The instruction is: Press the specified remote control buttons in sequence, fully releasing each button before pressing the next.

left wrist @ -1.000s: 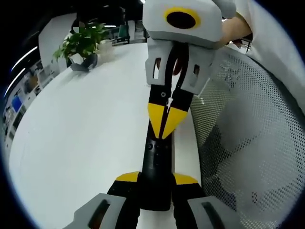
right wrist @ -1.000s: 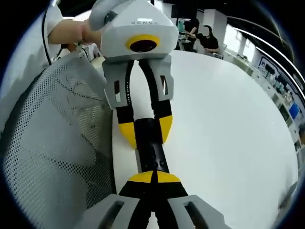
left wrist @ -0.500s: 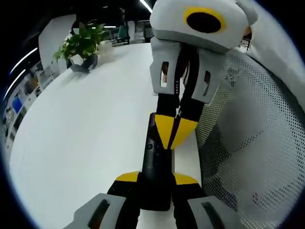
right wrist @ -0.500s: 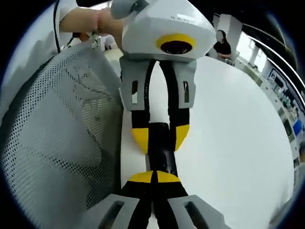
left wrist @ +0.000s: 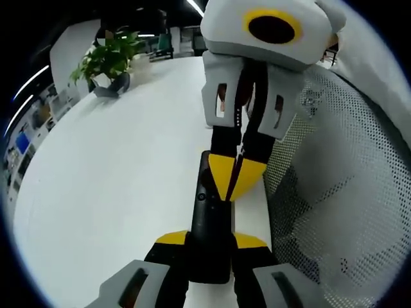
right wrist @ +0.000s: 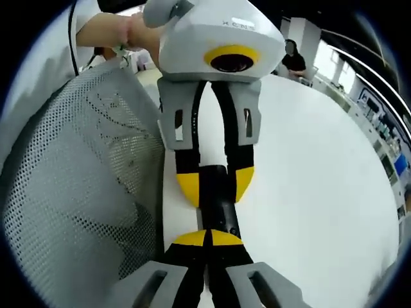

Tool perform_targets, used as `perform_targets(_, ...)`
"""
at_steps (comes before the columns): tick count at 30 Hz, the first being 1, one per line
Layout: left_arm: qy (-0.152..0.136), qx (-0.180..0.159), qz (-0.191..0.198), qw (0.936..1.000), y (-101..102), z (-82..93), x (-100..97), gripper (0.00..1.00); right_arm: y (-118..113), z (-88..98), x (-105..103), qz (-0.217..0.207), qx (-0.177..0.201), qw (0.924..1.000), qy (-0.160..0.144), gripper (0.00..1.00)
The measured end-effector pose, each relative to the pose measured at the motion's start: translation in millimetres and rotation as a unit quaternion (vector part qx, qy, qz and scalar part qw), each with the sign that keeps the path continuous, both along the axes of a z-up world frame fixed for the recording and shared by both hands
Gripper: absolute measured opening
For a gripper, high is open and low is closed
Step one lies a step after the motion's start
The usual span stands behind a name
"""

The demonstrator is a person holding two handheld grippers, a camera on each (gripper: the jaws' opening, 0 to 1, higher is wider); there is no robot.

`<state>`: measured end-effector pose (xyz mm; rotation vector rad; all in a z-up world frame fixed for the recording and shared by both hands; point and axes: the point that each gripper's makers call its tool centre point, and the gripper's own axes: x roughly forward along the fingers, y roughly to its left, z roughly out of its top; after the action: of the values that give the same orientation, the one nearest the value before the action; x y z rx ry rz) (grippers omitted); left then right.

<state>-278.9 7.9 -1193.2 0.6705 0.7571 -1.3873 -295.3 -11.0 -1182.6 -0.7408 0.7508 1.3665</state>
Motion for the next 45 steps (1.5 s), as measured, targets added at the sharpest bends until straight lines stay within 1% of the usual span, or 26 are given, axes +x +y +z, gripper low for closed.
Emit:
perform_targets(3, -0.001, -0.002, 0.002, 1.0000, -0.1, 0.1, 0.1, 0.24, -0.8, 0.8, 2.0, -0.010, 0.001, 0.9999, 0.011, 0.00)
perform_targets(6, -0.001, -0.005, 0.004, 1.0000, -0.1, 0.1, 0.2, 0.24, -2.3, 2.4, 7.5, -0.018, 0.001, 0.9998, 0.004, 0.00)
perform_targets(8, -0.001, -0.006, 0.004, 1.0000, -0.3, 0.1, 0.3, 0.24, -1.9, 2.5, 10.9, -0.021, 0.002, 0.9998, 0.006, 0.00)
perform_targets(10, 0.000, -0.006, 0.003, 1.0000, -0.4, 0.1, 0.3, 0.24, -1.2, 1.1, 9.8, -0.018, 0.000, 0.9998, 0.011, 0.00)
perform_targets(12, 0.000, -0.007, 0.003, 1.0000, -0.5, 0.2, 0.3, 0.24, -1.4, 1.2, 9.3, -0.013, -0.003, 0.9999, 0.009, 0.00)
perform_targets(16, -0.001, -0.008, 0.003, 1.0000, -0.7, 0.1, 0.4, 0.24, -1.1, 1.1, 9.8, -0.018, -0.006, 0.9998, 0.009, 0.00)
perform_targets(20, -0.001, -0.008, 0.002, 1.0000, -0.9, -0.1, 0.4, 0.24, -1.1, 1.0, 11.4, -0.037, -0.003, 0.9991, 0.020, 0.00)
perform_targets(23, -0.002, -0.006, 0.000, 1.0000, -0.9, -0.3, 0.3, 0.24, -0.6, 0.9, 13.1, -0.054, 0.003, 0.9979, 0.036, 0.00)
perform_targets(26, -0.002, -0.004, 0.000, 1.0000, -1.1, -0.5, 0.4, 0.24, 0.0, 0.7, 13.6, -0.066, 0.008, 0.9969, 0.042, 0.00)
perform_targets(31, -0.002, -0.005, -0.001, 1.0000, -1.0, -0.7, 0.3, 0.24, 0.2, 1.0, 13.7, -0.078, 0.014, 0.9955, 0.052, 0.00)
perform_targets(34, -0.002, -0.007, 0.002, 1.0000, -0.9, -0.8, 0.3, 0.24, 0.0, 1.6, 13.0, -0.076, 0.016, 0.9954, 0.056, 0.00)
perform_targets(38, -0.003, -0.008, 0.005, 1.0000, -1.3, -0.6, 0.1, 0.24, -0.2, 2.6, 12.9, -0.072, 0.012, 0.9959, 0.054, 0.00)
perform_targets(41, -0.003, -0.009, 0.005, 0.9999, -1.7, -0.4, -0.4, 0.24, -1.9, 3.1, 18.3, -0.076, 0.010, 0.9962, 0.041, 0.00)
perform_targets(45, -0.001, -0.013, 0.003, 0.9999, -4.6, -0.7, -1.7, 0.24, -3.8, 1.3, 23.6, -0.080, 0.005, 0.9960, 0.042, 0.00)
